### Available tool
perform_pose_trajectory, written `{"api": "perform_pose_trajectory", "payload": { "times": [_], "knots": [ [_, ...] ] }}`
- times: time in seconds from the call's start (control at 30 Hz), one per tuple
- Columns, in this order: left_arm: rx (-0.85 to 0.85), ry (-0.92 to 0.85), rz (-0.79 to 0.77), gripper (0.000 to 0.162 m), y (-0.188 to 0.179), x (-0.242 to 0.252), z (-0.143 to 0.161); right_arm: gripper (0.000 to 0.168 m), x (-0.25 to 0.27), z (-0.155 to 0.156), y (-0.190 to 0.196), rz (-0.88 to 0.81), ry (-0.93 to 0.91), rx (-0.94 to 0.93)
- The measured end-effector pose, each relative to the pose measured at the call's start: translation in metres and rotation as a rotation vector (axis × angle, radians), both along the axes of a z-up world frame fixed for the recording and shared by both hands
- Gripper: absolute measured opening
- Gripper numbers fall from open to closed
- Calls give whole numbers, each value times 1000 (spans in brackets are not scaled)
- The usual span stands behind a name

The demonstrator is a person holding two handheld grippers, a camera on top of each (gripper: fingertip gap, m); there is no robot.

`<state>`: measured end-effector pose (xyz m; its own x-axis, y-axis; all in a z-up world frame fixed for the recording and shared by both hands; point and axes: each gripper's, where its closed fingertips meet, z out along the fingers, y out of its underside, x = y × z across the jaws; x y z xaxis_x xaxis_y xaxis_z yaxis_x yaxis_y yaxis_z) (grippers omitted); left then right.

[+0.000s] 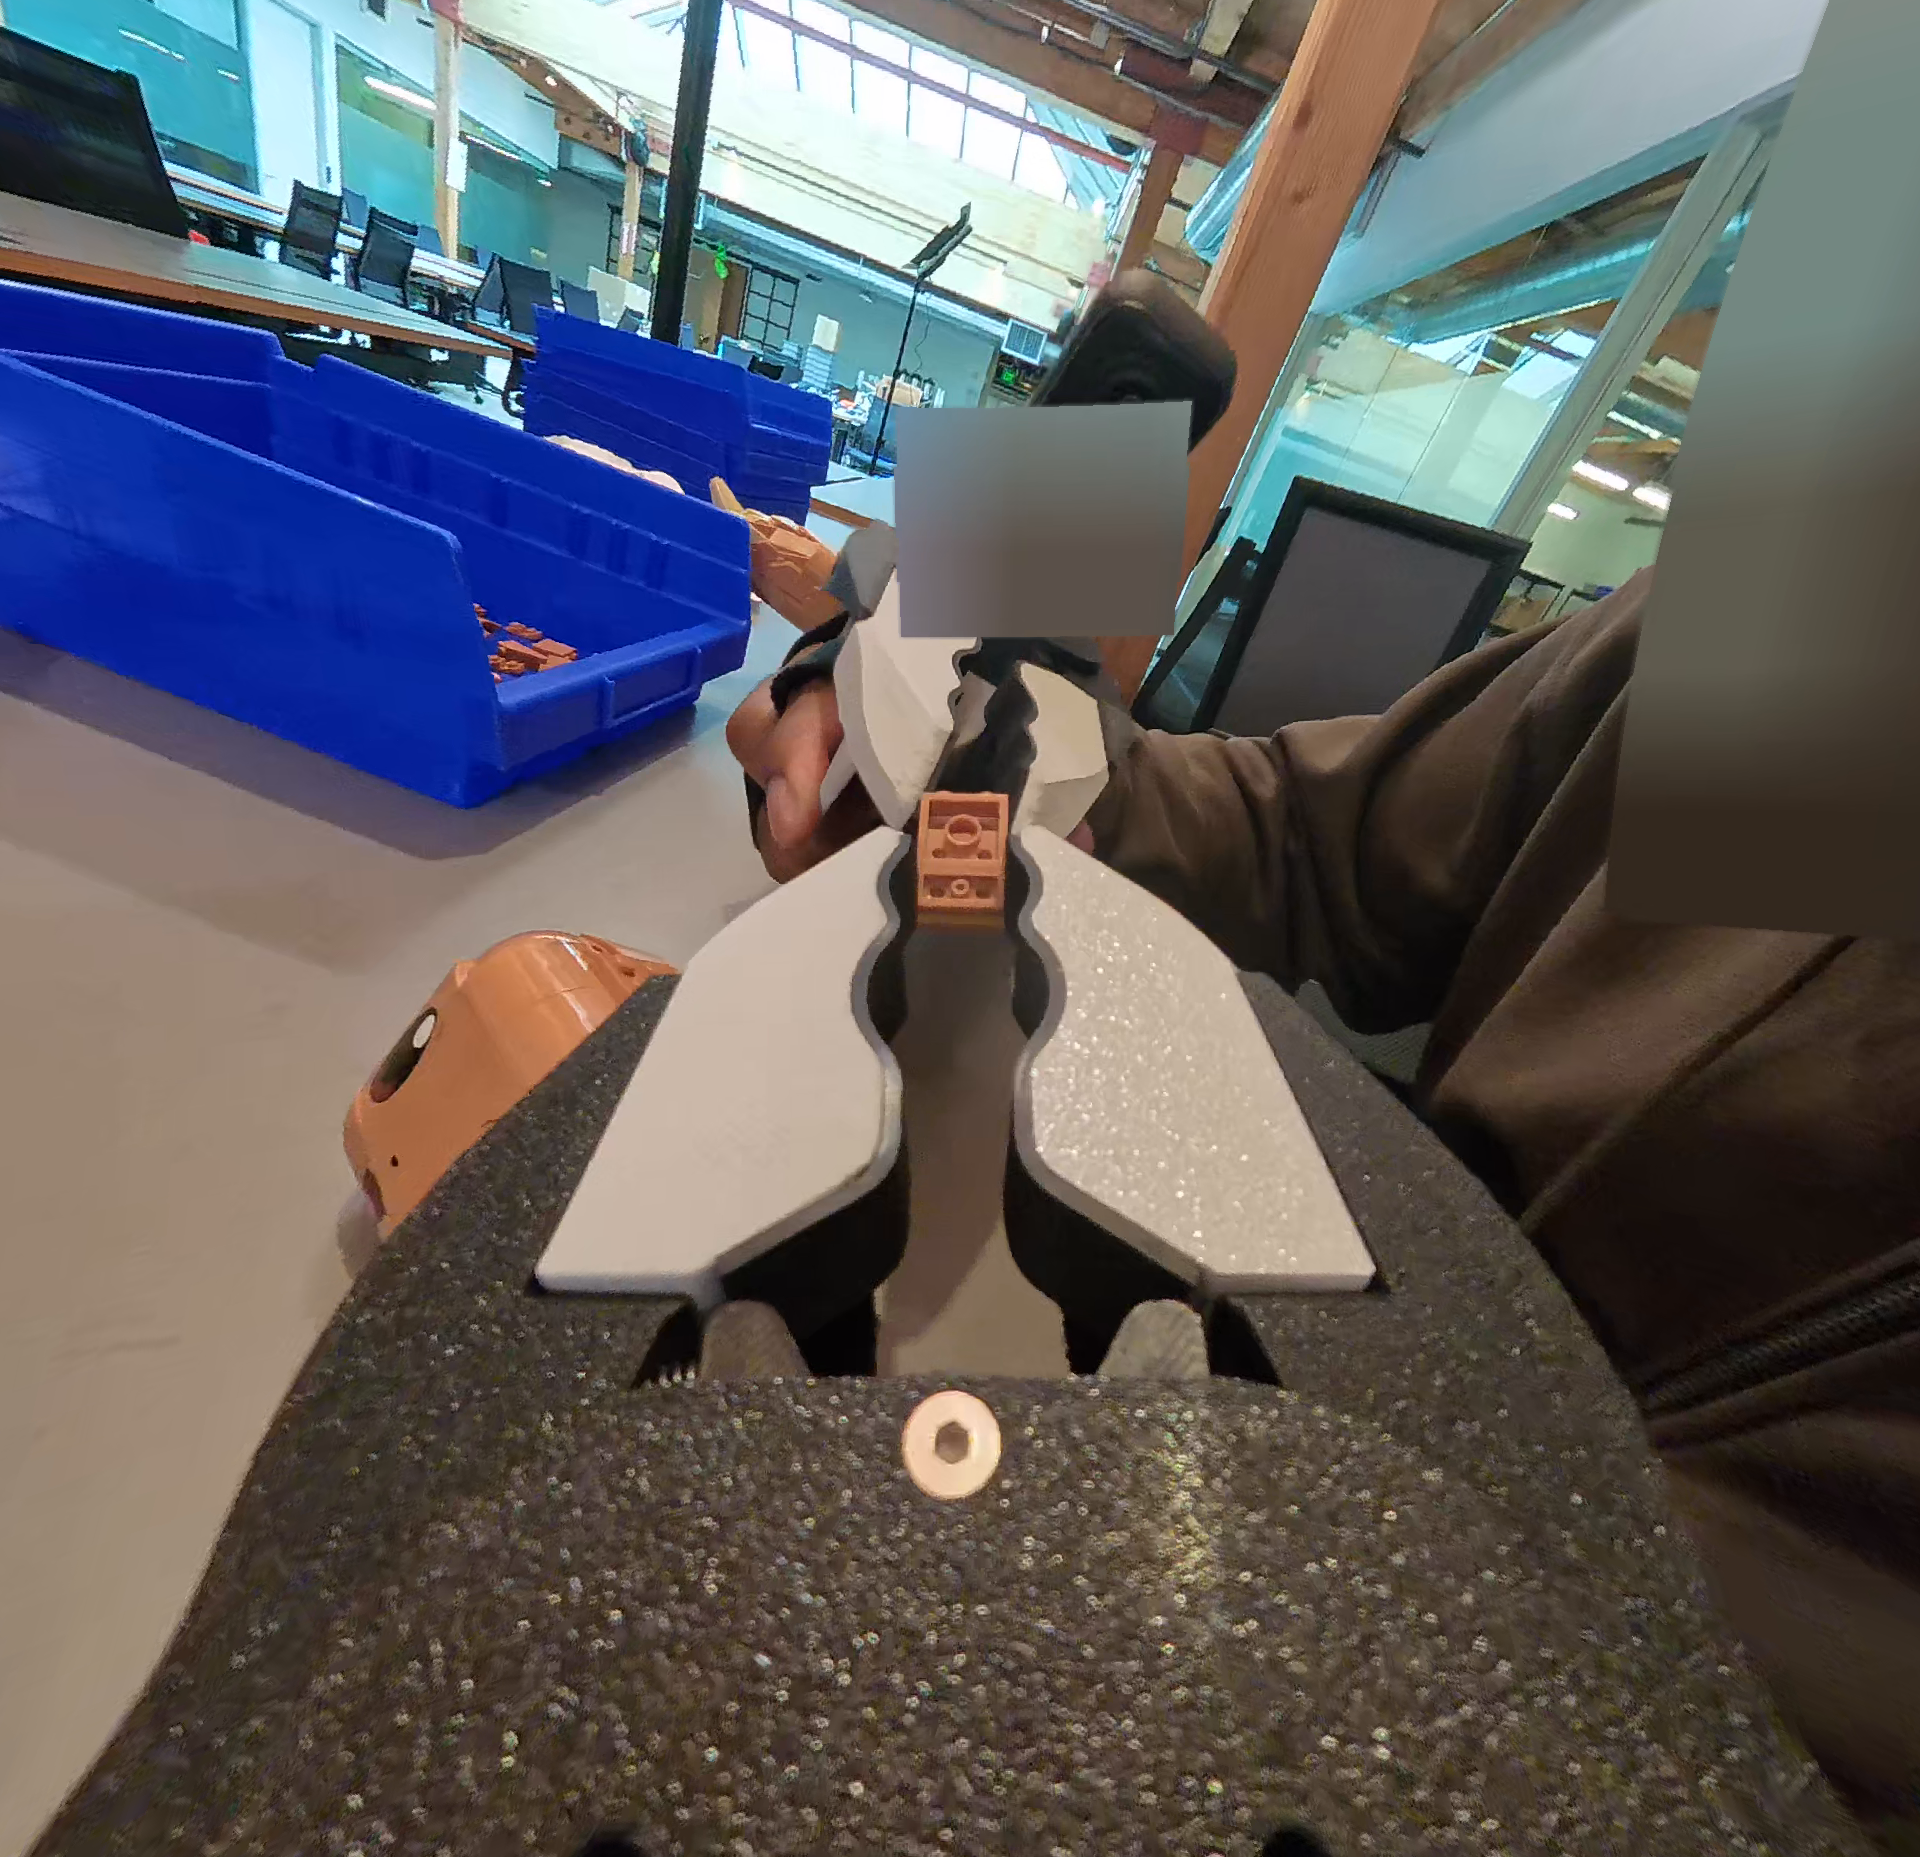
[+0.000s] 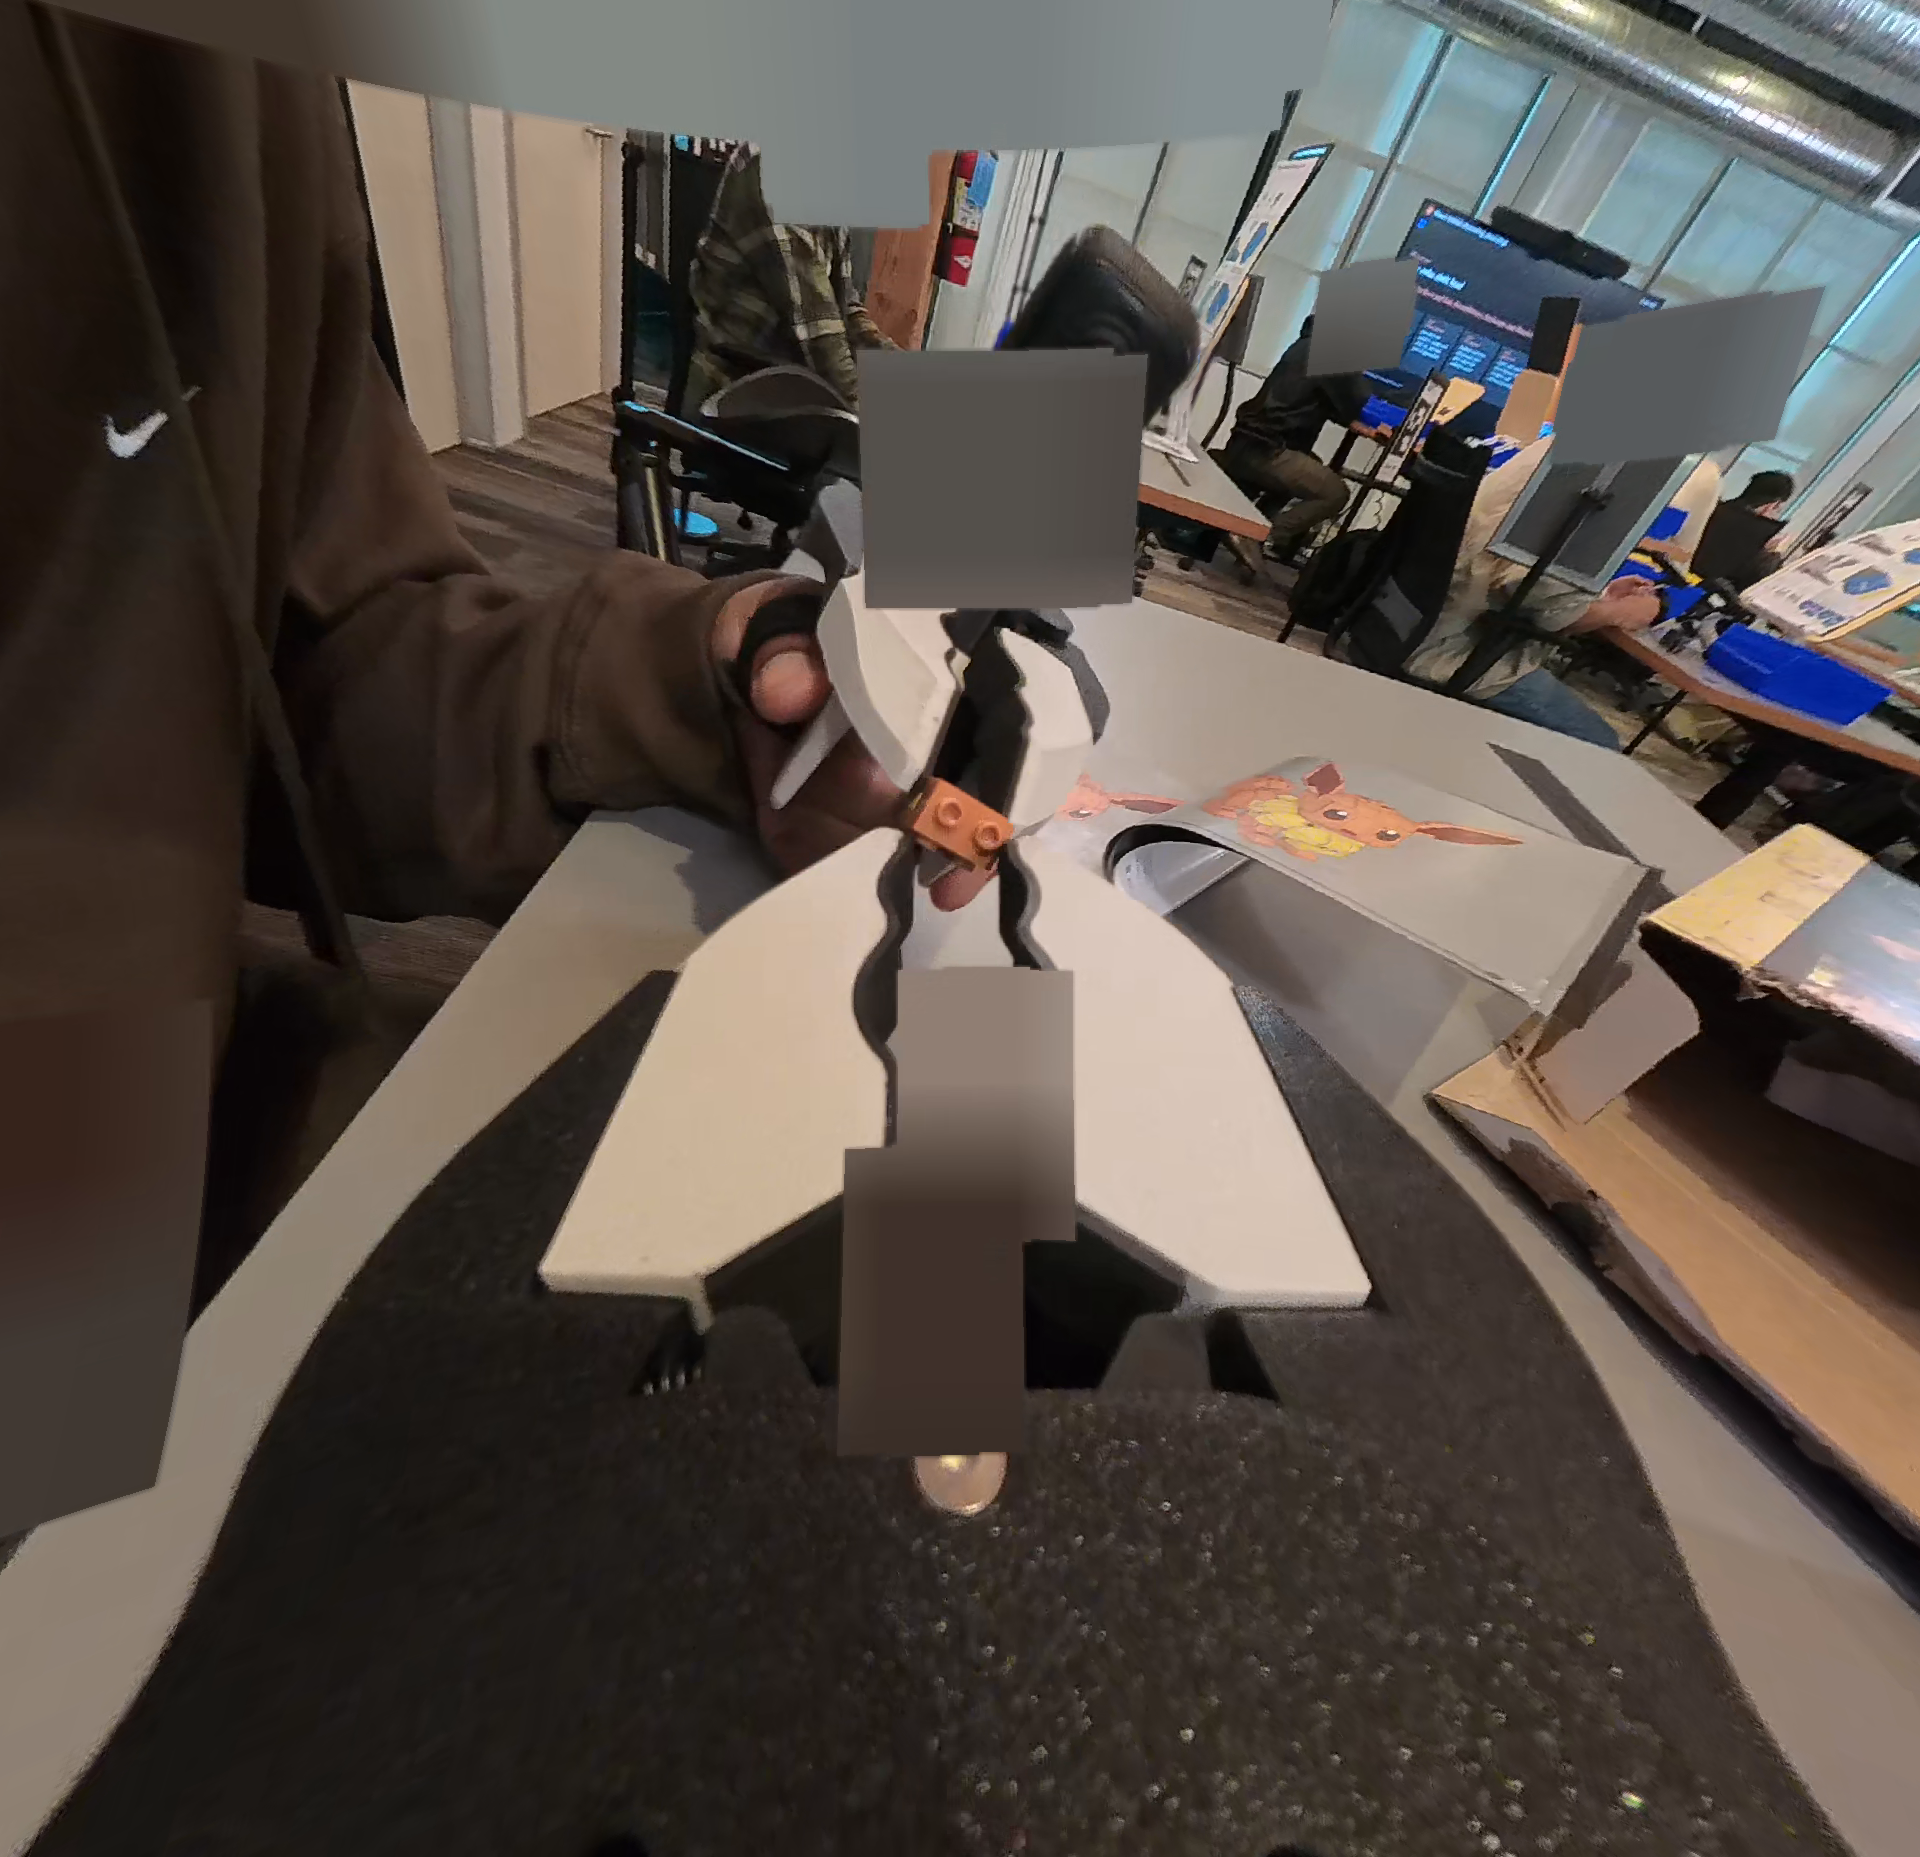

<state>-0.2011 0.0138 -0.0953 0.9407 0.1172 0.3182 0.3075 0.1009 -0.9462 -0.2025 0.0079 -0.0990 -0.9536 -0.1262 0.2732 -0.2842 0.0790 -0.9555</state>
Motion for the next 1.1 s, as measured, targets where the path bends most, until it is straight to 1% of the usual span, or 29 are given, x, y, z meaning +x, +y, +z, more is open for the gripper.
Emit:
{"api": "perform_pose_trajectory", "payload": {
  "times": [0.07,0.13,0.17,0.23,0.3,0.43,0.5,0.53,0.67,0.7,0.73,0.77,0.9,1.0,1.1],
  "knots": [
    [28,-8,-1,16,-2,0,4,0,-6,1,0,-48,44,-19],
    [46,-13,32,16,-8,-5,6,0,-7,3,3,-57,76,-44],
    [42,-21,50,16,-10,-8,5,2,-7,5,4,-63,84,-63],
    [70,-48,71,16,-14,-13,6,14,-11,10,4,-111,139,-92],
    [99,-90,74,16,-16,-16,7,23,-16,10,2,-188,258,-95],
    [137,-143,73,16,-16,-20,7,30,-21,4,-7,-342,550,-54],
    [167,-175,82,16,-15,-23,8,31,-23,7,-10,-419,649,-63],
    [186,-194,79,16,-14,-24,9,33,-23,8,-12,-441,670,-67],
    [224,-228,72,16,-6,-25,11,36,-27,9,-18,-512,689,-54],
    [227,-235,74,16,-4,-25,10,34,-29,10,-18,-533,690,-55],
    [233,-244,71,16,-2,-26,10,28,-30,13,-17,-554,687,-66],
    [241,-250,68,16,-1,-26,11,28,-31,14,-16,-561,679,-71],
    [235,-260,71,16,-3,-27,10,27,-31,12,-16,-520,599,-68],
    [261,-307,81,24,-12,-32,9,28,-30,10,-15,-474,534,-73],
    [234,-330,59,28,-15,-30,5,28,-27,3,-19,-438,539,-43]
  ]
}}
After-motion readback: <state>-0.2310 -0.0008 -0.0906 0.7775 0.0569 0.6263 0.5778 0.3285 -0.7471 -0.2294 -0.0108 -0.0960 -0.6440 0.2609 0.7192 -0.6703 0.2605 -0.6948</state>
